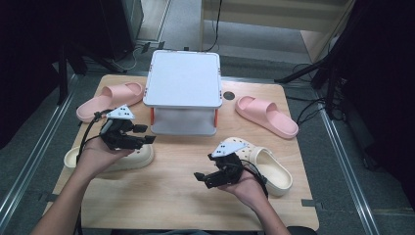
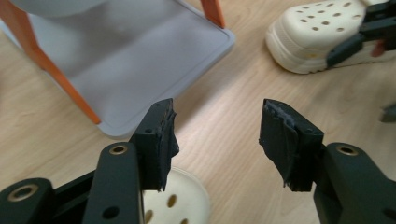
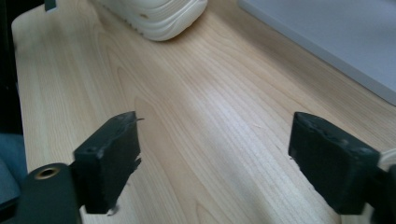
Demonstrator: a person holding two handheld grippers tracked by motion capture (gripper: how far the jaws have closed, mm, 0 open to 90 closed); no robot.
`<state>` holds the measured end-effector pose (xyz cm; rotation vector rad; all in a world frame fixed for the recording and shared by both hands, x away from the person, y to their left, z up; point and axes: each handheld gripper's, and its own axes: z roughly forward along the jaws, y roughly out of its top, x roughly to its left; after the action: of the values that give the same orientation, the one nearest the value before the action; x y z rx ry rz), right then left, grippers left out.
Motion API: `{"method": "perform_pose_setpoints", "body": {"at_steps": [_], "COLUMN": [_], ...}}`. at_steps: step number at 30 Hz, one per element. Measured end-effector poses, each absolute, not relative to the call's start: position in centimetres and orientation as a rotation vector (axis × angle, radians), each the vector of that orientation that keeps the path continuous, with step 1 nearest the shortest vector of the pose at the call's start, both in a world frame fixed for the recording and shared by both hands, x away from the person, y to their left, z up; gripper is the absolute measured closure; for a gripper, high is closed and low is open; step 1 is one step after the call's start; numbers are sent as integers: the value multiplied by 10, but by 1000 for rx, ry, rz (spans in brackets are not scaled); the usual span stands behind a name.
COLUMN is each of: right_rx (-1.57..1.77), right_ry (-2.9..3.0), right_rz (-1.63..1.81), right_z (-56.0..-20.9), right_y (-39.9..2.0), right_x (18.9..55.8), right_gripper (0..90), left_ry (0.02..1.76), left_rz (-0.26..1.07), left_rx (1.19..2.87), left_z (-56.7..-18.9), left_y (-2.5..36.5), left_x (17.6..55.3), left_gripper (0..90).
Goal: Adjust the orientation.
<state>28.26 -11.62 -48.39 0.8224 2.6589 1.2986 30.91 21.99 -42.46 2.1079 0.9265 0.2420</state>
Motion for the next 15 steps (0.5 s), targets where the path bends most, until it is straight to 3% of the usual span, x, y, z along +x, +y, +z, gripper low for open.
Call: {"method": "perform_pose_setpoints", "body": {"at_steps": [2,3,7,8,15], "right_rx": [830,841,855,870,916], "right_ry": [2644,2630,2603,2608,2583], "right_rz": [1311,1352,1354,1364,1386], "right_z": [-483,-480,-477,-476,-472], "right_y": [-117,-120,-123,-126,-129], "right_x": [284,286,288,290,292], "right_gripper": [207,293,341,414,461], "left_ry": [919,901,843,836,851], "left_rz": [233,227,208,205,187], "left_rx": [2111,2123,2191,2211,2210], "left_z": [-426,-428,-433,-434,-436], "left_y": [219,218,213,211,212], "left_x": [309,308,307,307,306], "left_gripper": [429,439,489,482,453]}}
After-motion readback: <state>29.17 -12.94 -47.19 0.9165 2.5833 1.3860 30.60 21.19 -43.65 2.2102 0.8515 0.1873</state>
